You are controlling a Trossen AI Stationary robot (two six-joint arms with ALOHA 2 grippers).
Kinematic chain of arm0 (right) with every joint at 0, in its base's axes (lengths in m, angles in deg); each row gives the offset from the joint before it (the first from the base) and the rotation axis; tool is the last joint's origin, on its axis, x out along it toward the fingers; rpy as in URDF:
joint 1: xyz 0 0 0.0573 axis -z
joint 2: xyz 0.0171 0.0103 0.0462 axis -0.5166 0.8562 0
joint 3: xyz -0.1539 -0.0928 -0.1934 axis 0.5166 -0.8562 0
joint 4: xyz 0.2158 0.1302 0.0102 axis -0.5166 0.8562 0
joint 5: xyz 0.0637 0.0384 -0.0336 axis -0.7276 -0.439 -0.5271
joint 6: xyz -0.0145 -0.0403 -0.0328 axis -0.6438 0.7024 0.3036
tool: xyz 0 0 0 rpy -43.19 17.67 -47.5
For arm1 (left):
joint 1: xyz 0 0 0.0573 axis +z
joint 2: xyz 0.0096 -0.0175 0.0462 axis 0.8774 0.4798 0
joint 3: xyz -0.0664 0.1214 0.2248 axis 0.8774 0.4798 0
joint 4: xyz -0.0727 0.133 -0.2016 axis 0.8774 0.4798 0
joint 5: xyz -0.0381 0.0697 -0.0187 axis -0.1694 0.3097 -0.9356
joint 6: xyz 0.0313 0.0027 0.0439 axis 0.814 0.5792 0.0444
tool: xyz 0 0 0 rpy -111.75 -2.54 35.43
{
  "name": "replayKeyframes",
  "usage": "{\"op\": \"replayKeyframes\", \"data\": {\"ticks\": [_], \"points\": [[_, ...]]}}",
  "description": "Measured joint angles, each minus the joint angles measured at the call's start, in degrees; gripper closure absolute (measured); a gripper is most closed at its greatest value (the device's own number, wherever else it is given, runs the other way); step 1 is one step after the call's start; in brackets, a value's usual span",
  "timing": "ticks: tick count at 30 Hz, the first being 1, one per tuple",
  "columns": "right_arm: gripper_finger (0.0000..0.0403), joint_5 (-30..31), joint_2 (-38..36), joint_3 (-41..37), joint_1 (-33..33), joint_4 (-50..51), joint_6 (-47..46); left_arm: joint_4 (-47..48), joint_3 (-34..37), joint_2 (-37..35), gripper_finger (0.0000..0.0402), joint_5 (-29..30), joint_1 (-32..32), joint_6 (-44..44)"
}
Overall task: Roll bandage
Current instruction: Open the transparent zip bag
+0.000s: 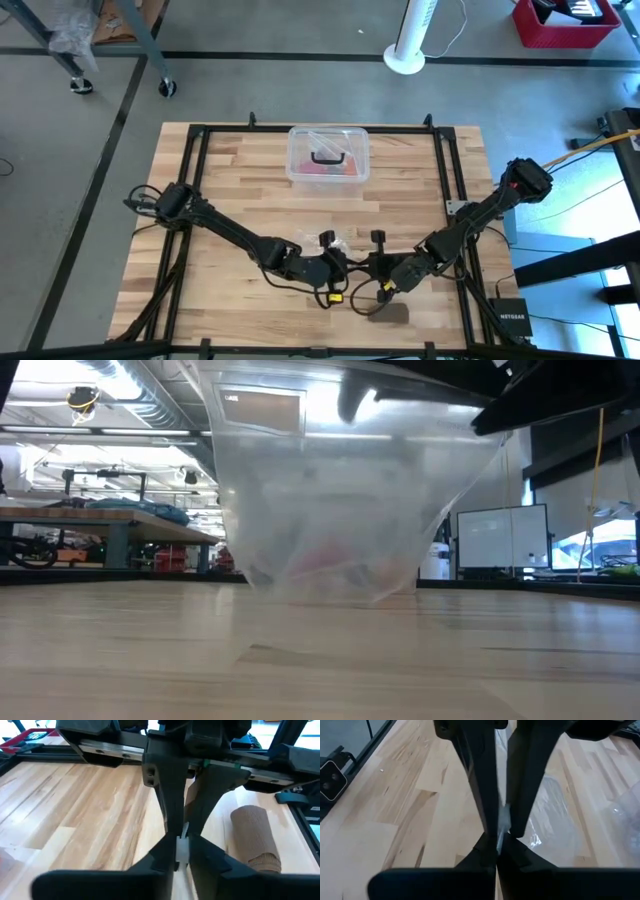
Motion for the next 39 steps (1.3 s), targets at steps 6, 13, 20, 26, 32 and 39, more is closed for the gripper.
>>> {"op": "replayKeyframes", "data": {"ticks": [6, 13, 20, 26, 32, 39], "points": [[0.0400, 0.0, 0.0, 0.0, -0.1, -0.1, 0.2, 0.1, 0.0, 0.0, 0.0390, 0.0, -0.5, 1.8], [0.0400, -0.1, -1.3, 0.3, -0.1, 1.9, 1.6, 5.4, -0.2, -0.2, 0.0363, 0.1, -1.1, -1.6], [0.0400, -1.7, -3.3, 2.9, -0.2, 11.7, -1.5, 12.6, 0.0, -0.8, 0.0389, 0.0, -2.7, -4.8], [0.0400, -5.0, -5.2, 2.9, -0.2, 15.6, -1.9, 19.4, 0.0, -2.5, 0.0398, 0.0, -4.2, -8.6], [0.0400, -5.6, -5.7, 2.9, -0.2, 16.2, -1.9, 17.3, 0.0, -2.6, 0.0394, -0.1, -4.7, -8.7], [0.0400, -4.5, -5.7, 2.9, -0.2, 16.2, -2.8, 6.3, 0.0, -2.6, 0.0349, -0.3, -1.9, -3.2]]}}
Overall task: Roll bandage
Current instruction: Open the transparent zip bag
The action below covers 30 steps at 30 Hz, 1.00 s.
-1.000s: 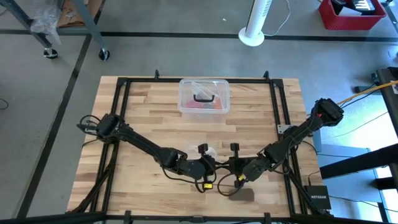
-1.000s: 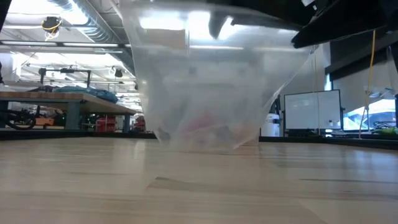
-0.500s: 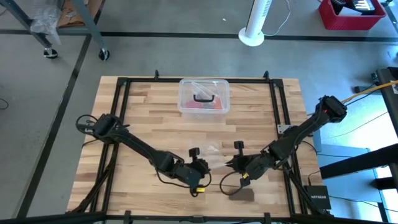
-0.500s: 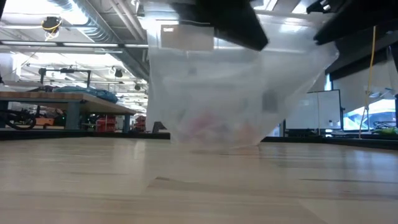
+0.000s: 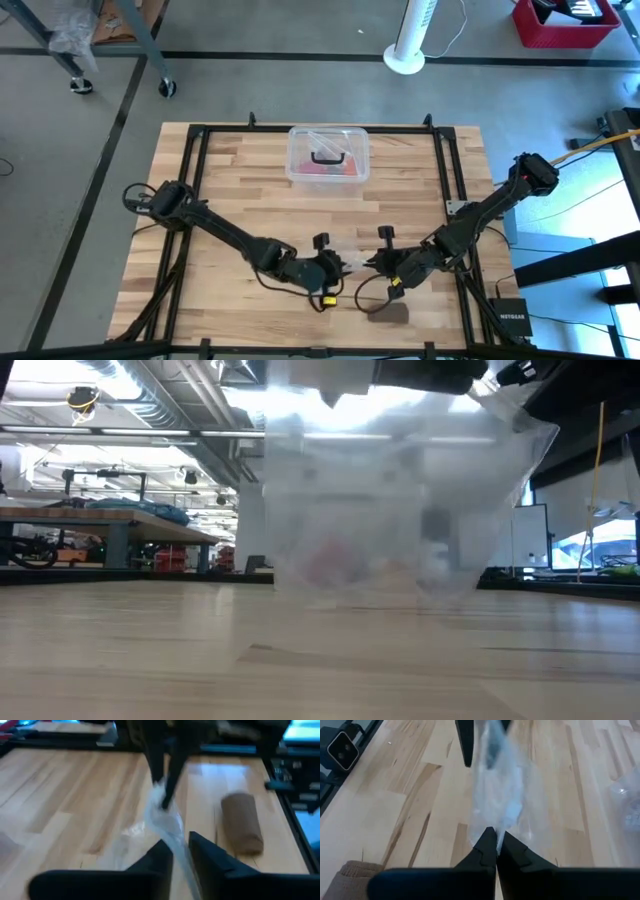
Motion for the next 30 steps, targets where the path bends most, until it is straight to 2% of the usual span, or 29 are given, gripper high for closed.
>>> {"op": "replayKeyframes", "data": {"ticks": [7, 11, 14, 16, 19, 23, 30], "points": [[0.0400, 0.0, 0.0, 0.0, 0.0, 0.4, -0.4, -1.6, 0.0, 0.0, 0.0241, -2.7, 2.4, 0.0], [0.0400, 0.0, 0.0, 0.0, 0.0, 2.2, -0.4, 5.4, -0.1, -0.5, 0.0211, -6.9, 2.4, -1.7], [0.0400, 0.0, 0.0, 0.0, 0.0, 3.2, -0.5, 12.4, 0.0, -1.6, 0.0204, -7.5, 2.3, -5.0], [0.0400, 0.1, 0.0, 0.0, 0.0, 3.0, -0.6, 13.5, 0.0, -2.7, 0.0204, -6.5, 2.6, -6.3], [0.0400, 0.6, 0.0, 0.0, 0.0, 2.5, -0.3, 7.8, 0.0, -3.5, 0.0204, -4.5, 3.4, -4.3], [0.0400, 0.6, 0.1, 0.0, 0.0, 1.6, -0.2, -5.7, -0.1, -1.8, 0.0204, -6.2, 4.6, 2.0], [0.0400, 1.5, 0.1, -0.1, 0.0, 1.2, -0.1, -11.6, 0.0, 3.0, 0.0204, -8.2, 5.9, 2.8]]}}
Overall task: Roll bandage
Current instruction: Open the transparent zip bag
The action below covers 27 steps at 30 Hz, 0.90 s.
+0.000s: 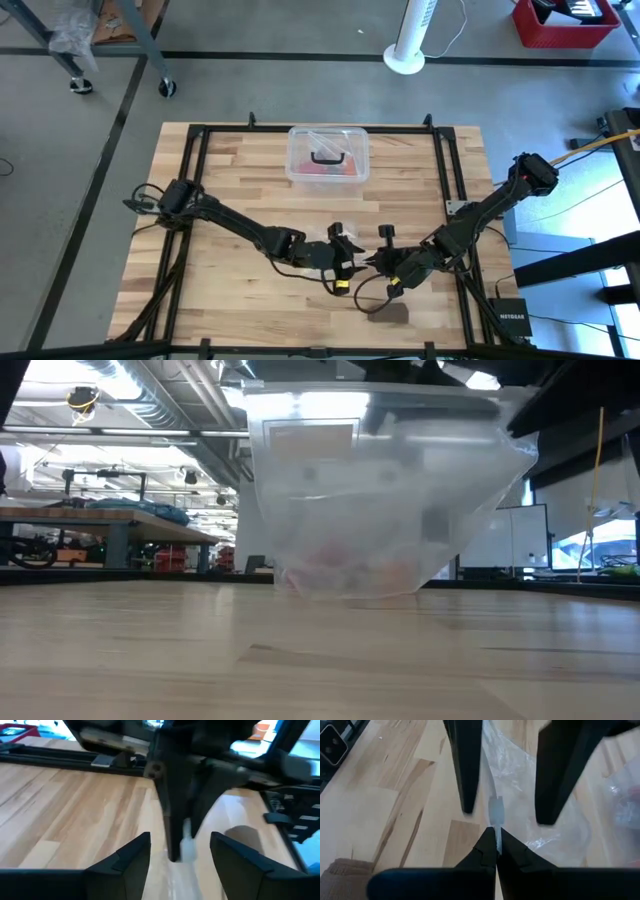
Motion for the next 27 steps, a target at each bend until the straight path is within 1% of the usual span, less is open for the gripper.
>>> {"op": "replayKeyframes", "data": {"ticks": [4, 6, 9, 16, 20, 23, 27], "points": [[0.0400, 0.4, 0.0, 0.0, 0.0, 0.0, 0.0, -0.8, 0.0, 1.0, 0.0204, 0.1, -0.1, 0.3], [0.0400, 0.4, 0.0, 0.0, 0.0, 0.1, 0.1, -1.0, 0.0, 1.1, 0.0210, 1.1, -0.2, 0.2], [0.0400, 0.5, 0.0, 0.0, 0.0, 0.0, 1.0, -0.8, 0.0, 1.1, 0.0237, 1.4, -0.1, 1.2], [0.0400, 0.6, 0.0, 0.0, 0.0, -0.1, 1.2, -1.1, 0.0, 1.1, 0.0325, 1.6, 0.1, 2.1], [0.0400, 0.6, 0.0, 0.0, 0.0, -0.2, 1.2, -0.5, 0.0, 1.1, 0.0366, 1.5, 0.1, 4.1], [0.0400, 0.6, 0.0, 0.0, 0.0, -0.2, 1.2, -0.4, 0.0, 1.1, 0.0383, 1.6, 0.0, 5.0], [0.0400, 0.6, 0.0, 0.0, 0.0, -0.2, 1.2, -0.4, 0.0, 1.1, 0.0382, 1.6, 0.0, 4.9]]}}
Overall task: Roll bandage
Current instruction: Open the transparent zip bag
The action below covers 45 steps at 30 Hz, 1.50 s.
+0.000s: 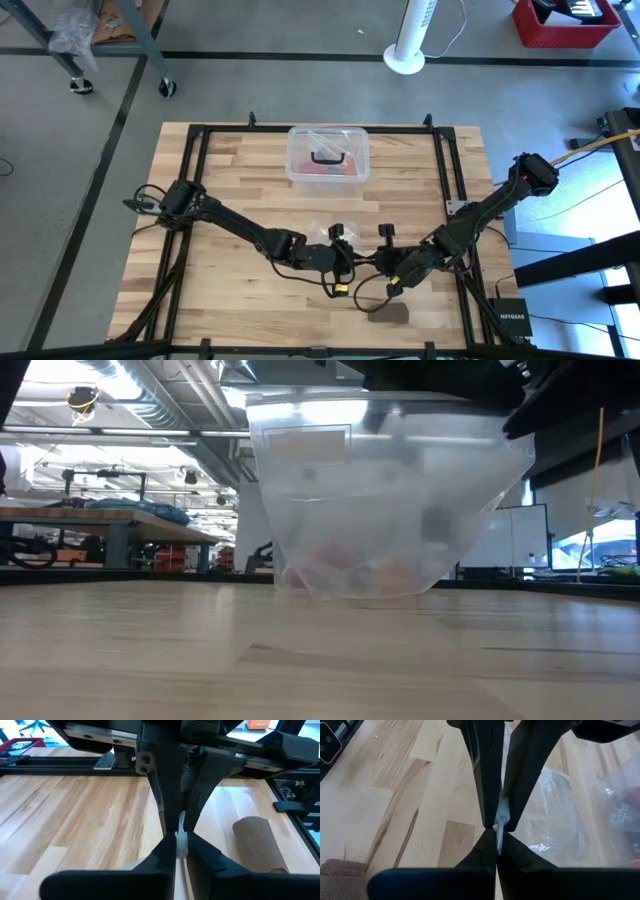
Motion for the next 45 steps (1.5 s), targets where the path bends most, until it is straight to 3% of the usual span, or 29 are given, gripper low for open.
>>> {"op": "replayKeyframes", "data": {"ticks": [23, 40, 45], "points": [[0.0400, -0.8, 0.1, 0.0, 0.0, 0.5, 0.2, 11.6, -0.1, 0.0, 0.0383, 2.2, -4.1, -3.4], [0.0400, -1.0, 0.1, 0.0, 0.0, 0.8, 0.2, 37.4, -0.1, 0.0, 0.0377, 2.0, -7.1, -18.3], [0.0400, -1.0, 0.0, 0.0, 0.0, 0.8, 0.2, 41.2, 0.0, 0.0, 0.0366, 1.4, -7.5, -19.8]]}}
